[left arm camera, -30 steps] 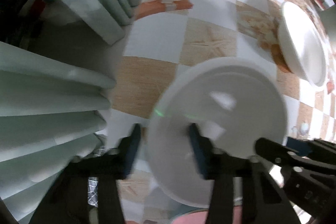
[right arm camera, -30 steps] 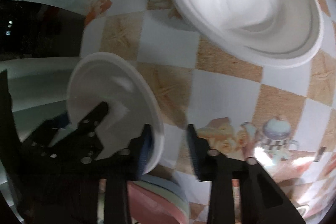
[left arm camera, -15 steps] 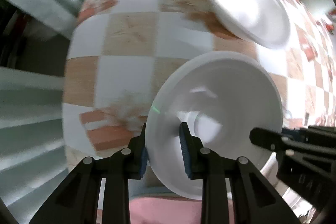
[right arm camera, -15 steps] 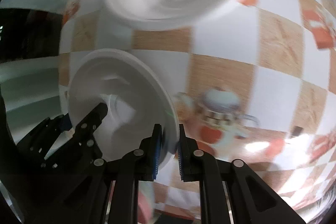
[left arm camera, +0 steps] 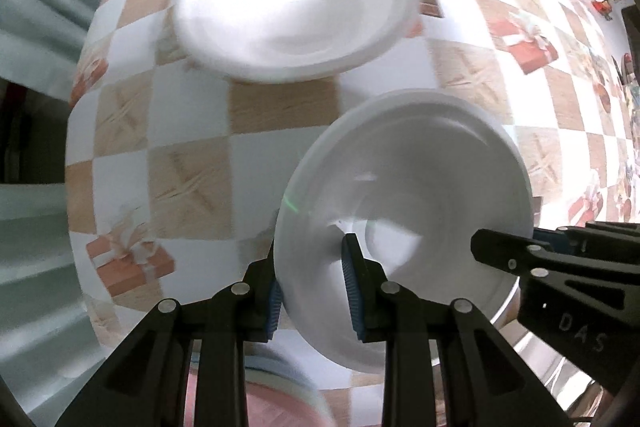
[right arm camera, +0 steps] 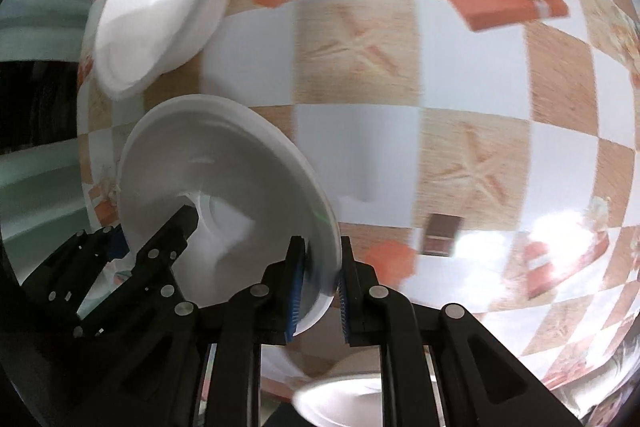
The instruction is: Organize plates and bowls
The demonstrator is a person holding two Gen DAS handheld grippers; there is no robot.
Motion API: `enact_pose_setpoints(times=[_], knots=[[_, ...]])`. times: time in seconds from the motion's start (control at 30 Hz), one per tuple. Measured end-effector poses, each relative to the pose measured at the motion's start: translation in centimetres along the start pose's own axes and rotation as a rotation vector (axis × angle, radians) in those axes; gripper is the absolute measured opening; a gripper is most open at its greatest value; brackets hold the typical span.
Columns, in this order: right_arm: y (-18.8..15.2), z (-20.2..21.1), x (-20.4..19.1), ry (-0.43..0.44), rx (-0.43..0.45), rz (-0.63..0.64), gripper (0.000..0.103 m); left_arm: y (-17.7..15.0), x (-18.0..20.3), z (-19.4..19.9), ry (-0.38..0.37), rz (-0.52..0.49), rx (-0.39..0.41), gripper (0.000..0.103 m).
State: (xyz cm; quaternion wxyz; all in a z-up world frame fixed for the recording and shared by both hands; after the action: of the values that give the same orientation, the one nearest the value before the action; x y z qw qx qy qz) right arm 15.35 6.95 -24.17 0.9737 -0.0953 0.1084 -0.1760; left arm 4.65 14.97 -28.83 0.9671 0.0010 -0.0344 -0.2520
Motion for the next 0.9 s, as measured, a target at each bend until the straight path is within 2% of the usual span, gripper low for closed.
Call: enact_pose_setpoints(times=[0.27,0.43,0.63,0.9], knots=[[0.8,-0.2,3.3,0.001,0.01,-0.049,0.015,0.4,4.8,0.0,-0.012,-0.03,0.004,0.03],[0.7,-0.2,3.4,0.006,0.021,-0.06,0.015,1.2,6.4,-0.1,-0.009,-0.032,0.012,0.03],[0.3,0.2,3.6,0.014,0.043,-0.075,0.016,1.1,6.6,0.8,-0.036,-0.012,0.052,0.023],[-0.7,2.5,3.7,0.025,0.086,-0.075,0.016,0.7,6.5,4.2,-0.042,-0.019,0.117,0.022]])
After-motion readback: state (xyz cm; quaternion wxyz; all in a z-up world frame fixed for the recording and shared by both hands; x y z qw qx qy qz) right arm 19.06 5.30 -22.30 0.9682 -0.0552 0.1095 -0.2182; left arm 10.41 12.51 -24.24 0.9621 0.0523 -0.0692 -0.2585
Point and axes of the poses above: each gripper's, at about its wrist camera, not at the fingertips, and z roughly against the way its jaws point, x to its right, y to its top, the point moved 9 cm from there along -z, roughly the way its jaws point, and after that the axes turned 6 degrees about -y, right-handed, at the moved point
